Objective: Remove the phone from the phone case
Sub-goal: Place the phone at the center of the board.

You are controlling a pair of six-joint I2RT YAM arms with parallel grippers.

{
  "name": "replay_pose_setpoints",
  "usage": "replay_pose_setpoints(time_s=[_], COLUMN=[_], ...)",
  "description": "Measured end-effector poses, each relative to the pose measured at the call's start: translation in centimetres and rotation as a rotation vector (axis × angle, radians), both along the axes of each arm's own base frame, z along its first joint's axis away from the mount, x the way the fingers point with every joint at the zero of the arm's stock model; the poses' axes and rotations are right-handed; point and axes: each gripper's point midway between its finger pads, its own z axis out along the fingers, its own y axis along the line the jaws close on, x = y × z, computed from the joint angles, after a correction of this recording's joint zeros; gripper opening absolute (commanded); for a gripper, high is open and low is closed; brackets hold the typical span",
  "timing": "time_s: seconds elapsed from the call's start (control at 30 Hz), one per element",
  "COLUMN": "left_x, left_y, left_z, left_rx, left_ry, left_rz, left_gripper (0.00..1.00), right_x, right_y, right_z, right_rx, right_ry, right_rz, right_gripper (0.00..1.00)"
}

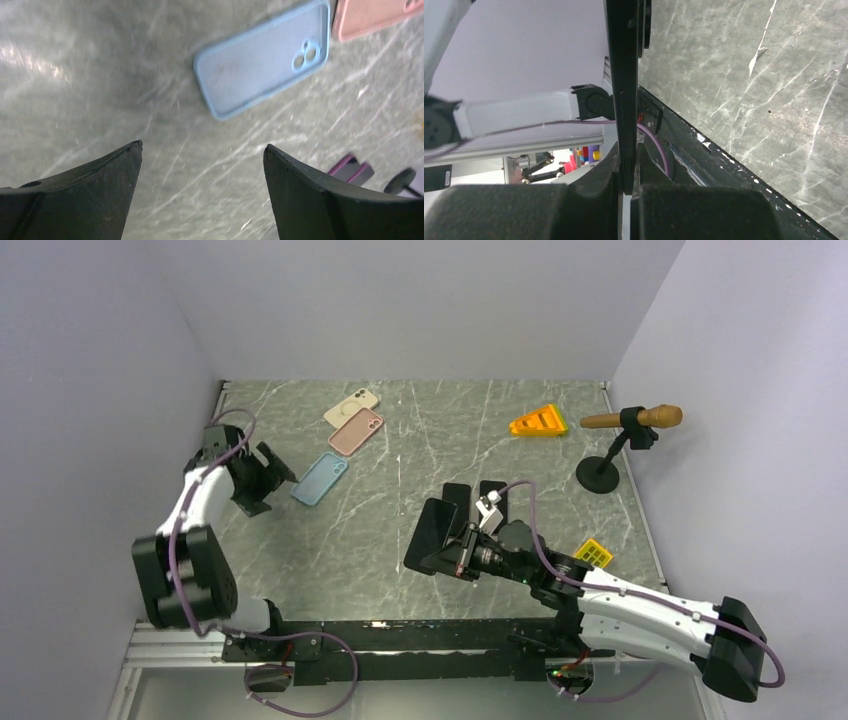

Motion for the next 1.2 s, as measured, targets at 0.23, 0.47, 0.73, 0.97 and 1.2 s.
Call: replay_pose_setpoints(time_s=[0.23,0.47,0.73,0.97,1.2], left_x=[-8.4,-15.9,-15.5,-15.5,-16.0], left_y=[-8.3,-17.0,-16.8,-16.6,-16.5], left_z=[-0.1,0.4,4.9,5.9,6.1], left_rx=[-0.164,-0.255,-0.216,-0.207,-0.205], left_ry=[-0.101,-0.15,-0.319,-0.349,-0.352], left_rz=[-0.23,-0.549,-0.539,-0.534,-0.533], left_gripper=[0.99,0.99,0.99,0.99,0.99], right_x=[2.1,7.1,12.4,12.5,12.7], right_y=[0.2,0.2,2.3,2.7,2.3], right_z=[-4.5,-9.1,-9.4,-13.0,-13.8], right_rx=[-0.111,-0.271,-0.242,-0.267,-0.299], right_ry=[0.087,0.178,0.181,0.259,0.229], right_rz=[-0.011,-0.001,0.059,0.108,0.13], right_gripper=[0.0,0.0,0.04,0.26,0.47])
